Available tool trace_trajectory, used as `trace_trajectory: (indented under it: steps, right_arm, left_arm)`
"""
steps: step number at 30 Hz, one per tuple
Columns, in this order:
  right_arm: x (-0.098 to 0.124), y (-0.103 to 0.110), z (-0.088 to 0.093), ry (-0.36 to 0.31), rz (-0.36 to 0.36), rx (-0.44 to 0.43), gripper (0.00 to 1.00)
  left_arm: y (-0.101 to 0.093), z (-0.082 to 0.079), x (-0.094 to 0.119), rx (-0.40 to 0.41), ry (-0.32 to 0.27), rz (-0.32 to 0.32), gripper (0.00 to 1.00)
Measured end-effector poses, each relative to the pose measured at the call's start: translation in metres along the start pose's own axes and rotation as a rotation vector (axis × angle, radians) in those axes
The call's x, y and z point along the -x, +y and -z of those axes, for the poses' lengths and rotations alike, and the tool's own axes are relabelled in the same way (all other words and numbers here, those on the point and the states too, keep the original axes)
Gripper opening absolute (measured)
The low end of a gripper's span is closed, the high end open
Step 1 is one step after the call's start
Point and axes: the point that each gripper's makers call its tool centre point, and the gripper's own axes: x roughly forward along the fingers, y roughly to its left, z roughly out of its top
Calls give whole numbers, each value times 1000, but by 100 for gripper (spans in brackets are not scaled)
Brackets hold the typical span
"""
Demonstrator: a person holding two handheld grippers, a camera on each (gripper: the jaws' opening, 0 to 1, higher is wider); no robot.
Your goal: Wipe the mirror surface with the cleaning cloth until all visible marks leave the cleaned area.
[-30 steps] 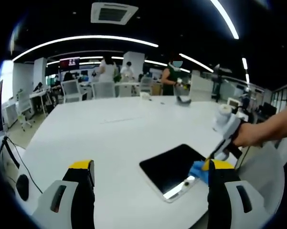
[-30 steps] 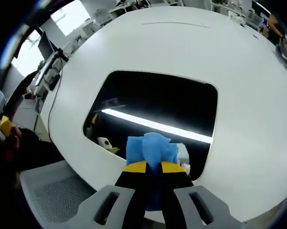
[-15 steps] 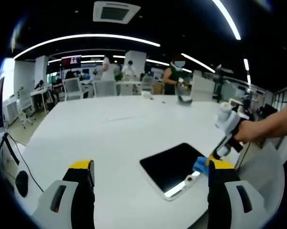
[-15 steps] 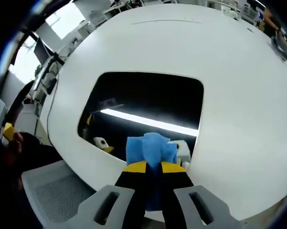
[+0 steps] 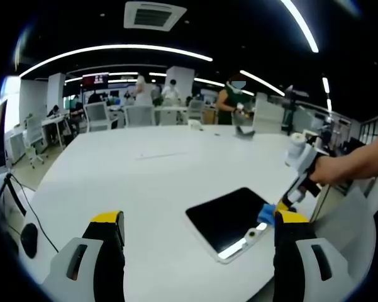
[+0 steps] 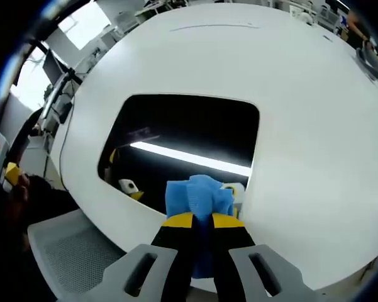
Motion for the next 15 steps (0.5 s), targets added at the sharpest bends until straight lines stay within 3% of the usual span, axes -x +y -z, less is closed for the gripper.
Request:
trace_trajectory:
  steps: [15]
  right_arm:
    - [-2, -3, -3, 6, 10, -7, 3]
  left_arm:
    - [3, 1, 0, 6, -1, 0, 100]
